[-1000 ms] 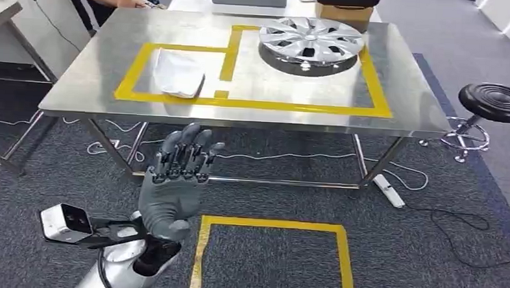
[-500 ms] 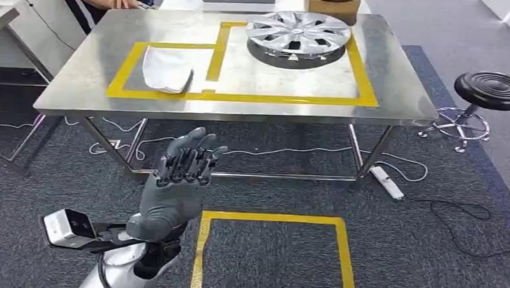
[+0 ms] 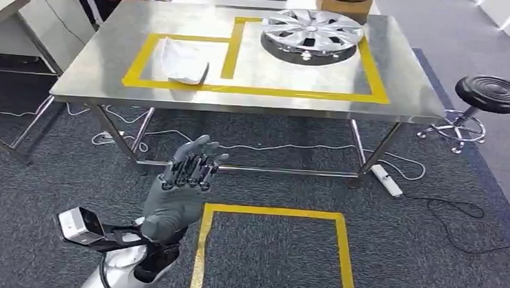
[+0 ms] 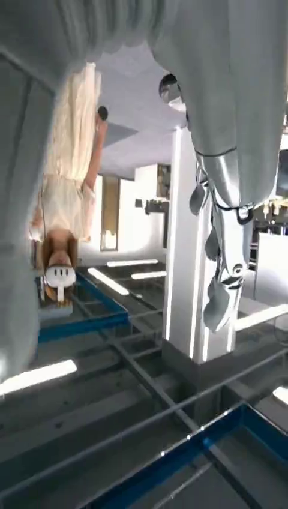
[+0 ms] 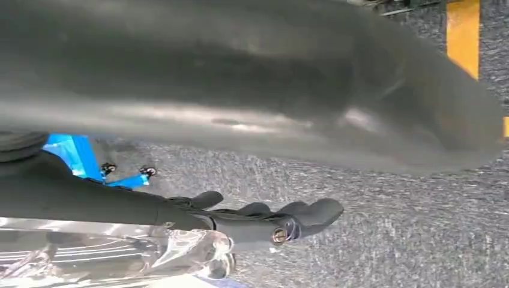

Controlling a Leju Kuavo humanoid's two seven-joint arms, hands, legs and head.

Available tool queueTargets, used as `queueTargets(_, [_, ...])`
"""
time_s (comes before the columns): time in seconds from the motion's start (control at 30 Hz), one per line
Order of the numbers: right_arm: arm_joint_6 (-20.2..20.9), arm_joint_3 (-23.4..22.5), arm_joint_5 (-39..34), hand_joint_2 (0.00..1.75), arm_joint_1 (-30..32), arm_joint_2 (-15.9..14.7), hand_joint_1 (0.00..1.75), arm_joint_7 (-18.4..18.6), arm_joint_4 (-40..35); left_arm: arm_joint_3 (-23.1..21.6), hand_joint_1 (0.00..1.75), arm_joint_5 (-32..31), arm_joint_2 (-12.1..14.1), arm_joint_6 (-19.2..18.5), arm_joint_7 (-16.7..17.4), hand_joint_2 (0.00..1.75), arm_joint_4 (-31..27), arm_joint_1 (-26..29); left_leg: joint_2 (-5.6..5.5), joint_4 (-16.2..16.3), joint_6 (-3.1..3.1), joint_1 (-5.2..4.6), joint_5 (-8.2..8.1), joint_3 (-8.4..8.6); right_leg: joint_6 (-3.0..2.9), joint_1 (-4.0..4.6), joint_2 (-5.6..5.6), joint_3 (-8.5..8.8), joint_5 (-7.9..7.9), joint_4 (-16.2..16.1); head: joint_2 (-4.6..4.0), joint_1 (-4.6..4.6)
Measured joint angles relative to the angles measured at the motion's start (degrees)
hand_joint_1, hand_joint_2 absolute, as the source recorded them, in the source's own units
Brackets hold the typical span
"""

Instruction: Take the parts from the cabinet and place them on the table.

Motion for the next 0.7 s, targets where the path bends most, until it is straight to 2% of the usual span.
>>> queueTargets(0.07, [-0.02, 0.00, -0.20, 0.00, 0.08, 0.00, 0.00, 0.00, 0.00, 0.28, 0.00, -0.62, 0.00, 0.53, 0.04, 0.00, 0.22, 0.40, 0.03, 0.04, 0.12, -0.11, 0.55, -0.66, 0.32, -0.01, 0.01, -3.55, -4.44, 9.73, 0.00, 0.00])
queueTargets(0.1, [-0.02, -0.02, -0.26, 0.00, 0.17, 0.00, 0.00, -0.02, 0.02, 0.42, 0.00, -0.75, 0.02, 0.68, 0.07, 0.00, 0.37, 0.61, 0.03, 0.06, 0.08, -0.14, 0.78, -0.94, 0.35, -0.01, 0.01, -3.96, -4.92, 11.62, 0.00, -0.02])
queueTargets(0.13, [-0.02, -0.02, -0.26, 0.00, 0.22, 0.00, 0.00, 0.00, 0.02, 0.50, 0.00, -0.92, 0.04, 0.83, 0.07, 0.00, 0.53, 0.79, 0.01, 0.07, 0.04, -0.15, 0.93, -1.12, 0.30, -0.01, 0.01, -2.98, -4.05, 10.67, 0.00, 0.00])
queueTargets(0.17, [-0.04, -0.02, -0.28, 0.00, 0.22, 0.00, 0.00, 0.00, 0.02, 0.59, 0.00, -1.27, 0.09, 0.96, 0.07, 0.00, 0.68, 0.91, -0.02, 0.08, -0.08, -0.15, 1.06, -1.22, 0.19, -0.01, 0.01, -0.83, -2.22, 7.37, 0.00, 0.00])
queueTargets(0.23, [-0.11, -0.02, -0.28, 0.00, 0.10, 0.00, 0.00, 0.02, 0.00, 0.83, 0.00, -1.78, 0.11, 1.55, 0.07, 0.00, 0.98, 0.93, -0.05, 0.14, -0.34, -0.13, 1.21, -1.20, -0.10, -0.05, -0.03, 6.23, 2.03, -4.16, 0.00, 0.00])
queueTargets(0.27, [-0.13, 0.00, -0.28, 0.00, -0.05, 0.00, 0.00, 0.02, 0.02, 0.96, 0.00, -1.93, 0.11, 1.73, 0.07, 0.00, 1.11, 0.95, -0.05, 0.20, -0.65, -0.33, 1.32, -1.39, -0.25, 0.02, -0.06, 8.39, 1.09, -7.91, 0.00, 0.00])
queueTargets(0.3, [-0.13, 0.00, -0.31, 0.00, -0.09, 0.02, 0.00, 0.02, 0.02, 1.07, 0.00, -1.99, 0.13, 1.82, 0.07, 0.00, 1.29, 0.96, -0.06, 0.19, -0.93, -0.42, 1.50, -1.49, -0.83, 0.22, 0.19, 8.32, 2.13, -7.35, 0.00, -0.20])
queueTargets(0.33, [-0.20, 0.00, -0.28, 0.00, -0.03, 0.02, 0.00, 0.02, 0.02, 1.11, 0.00, -2.08, 0.13, 1.86, 0.06, 0.00, 1.44, 0.97, -0.09, 0.37, -1.23, -0.43, 1.69, -1.48, -1.12, 0.25, 0.17, 8.03, 1.85, -7.62, 0.00, 0.00])
queueTargets(0.4, [-0.22, -0.02, -0.33, 0.00, 0.02, 0.02, 0.00, 0.09, 0.02, 1.24, 0.00, -2.21, 0.15, 1.88, 0.04, 0.00, 1.64, 1.05, -0.09, 0.18, -1.80, -0.37, 2.03, -1.66, -1.83, 0.34, 0.24, 7.63, 1.95, -7.53, 0.00, -0.29])
queueTargets(0.43, [-0.22, -0.04, -0.31, 0.00, 0.03, 0.07, 0.00, 0.09, 0.02, 1.29, 0.00, -2.25, 0.15, 1.88, 0.02, 0.00, 1.68, 1.06, -0.11, 0.35, -2.18, -0.33, 1.70, -1.98, -2.52, -0.14, 0.14, 7.57, 2.40, -7.92, 0.00, -0.18])
queueTargets(0.47, [-0.22, -0.04, -0.31, 0.00, -0.04, 0.07, 0.00, 0.09, 0.02, 1.31, 0.00, -2.28, 0.17, 1.90, 0.02, 0.00, 1.70, 1.06, -0.08, 1.78, -2.59, -0.34, 0.15, -2.57, -2.81, -0.13, 0.15, 7.32, 2.57, -7.93, 0.00, -0.44])
queueTargets(0.5, [-0.24, -0.04, -0.31, 0.00, -0.10, 0.07, 0.00, 0.09, 0.02, 1.31, 0.00, -2.36, 0.22, 2.04, 0.02, 0.00, 1.75, 1.06, -0.07, 5.11, -2.94, -0.21, -2.25, -4.10, -3.05, -0.16, 0.13, 7.07, 2.72, -7.93, 0.00, -0.75])
queueTargets(0.57, [-0.24, -0.04, -0.37, 0.00, 0.05, 0.09, 0.00, 0.09, 0.02, 1.51, 0.00, -2.54, 0.33, 3.04, 0.43, 0.00, 2.31, 1.22, -0.07, 14.75, -3.41, -0.06, -6.82, -8.50, -3.24, -0.14, 0.02, 6.44, 2.98, -7.91, 0.00, -0.83])
queueTargets(0.6, [-0.33, -0.04, -0.44, 0.00, 0.14, 0.09, 0.00, 0.09, 0.00, 2.07, 0.00, -2.28, 0.39, 3.85, 1.54, 0.00, 3.05, 1.40, -0.07, 18.24, -3.52, -0.03, -7.65, -10.08, -3.25, -0.13, -0.03, 6.18, 3.15, -7.91, 0.00, -0.81])
queueTargets(0.63, [-0.44, -0.07, -0.46, 0.00, 0.17, 0.09, 0.00, 0.07, 0.00, 2.65, 0.00, -1.22, 0.44, 3.85, 3.07, 1.75, 4.14, 1.64, -0.07, 18.41, -3.55, 0.01, -6.84, -10.04, -3.21, -0.14, -0.02, 6.06, 3.25, -7.90, 0.00, -0.81])
queueTargets(0.67, [-0.48, -0.07, -0.46, 0.00, 0.19, 0.09, 0.00, 0.00, 0.02, 3.47, 0.00, 0.19, 0.52, 3.28, 4.61, 1.75, 5.91, 1.65, -0.07, 16.21, -3.48, 0.03, -4.73, -8.75, -3.15, -0.13, 0.03, 6.01, 3.31, -7.90, 0.00, -0.85])
queueTargets(0.7, [-0.52, -0.07, -0.44, 0.00, 0.18, 0.09, 0.00, -0.02, 0.02, 4.27, 0.00, -0.14, 0.76, 3.46, 4.81, 0.00, 7.92, 1.54, -0.07, 11.85, -3.32, 0.04, -2.04, -6.34, -3.07, -0.13, 0.12, 6.03, 3.36, -7.90, 0.00, -0.79])
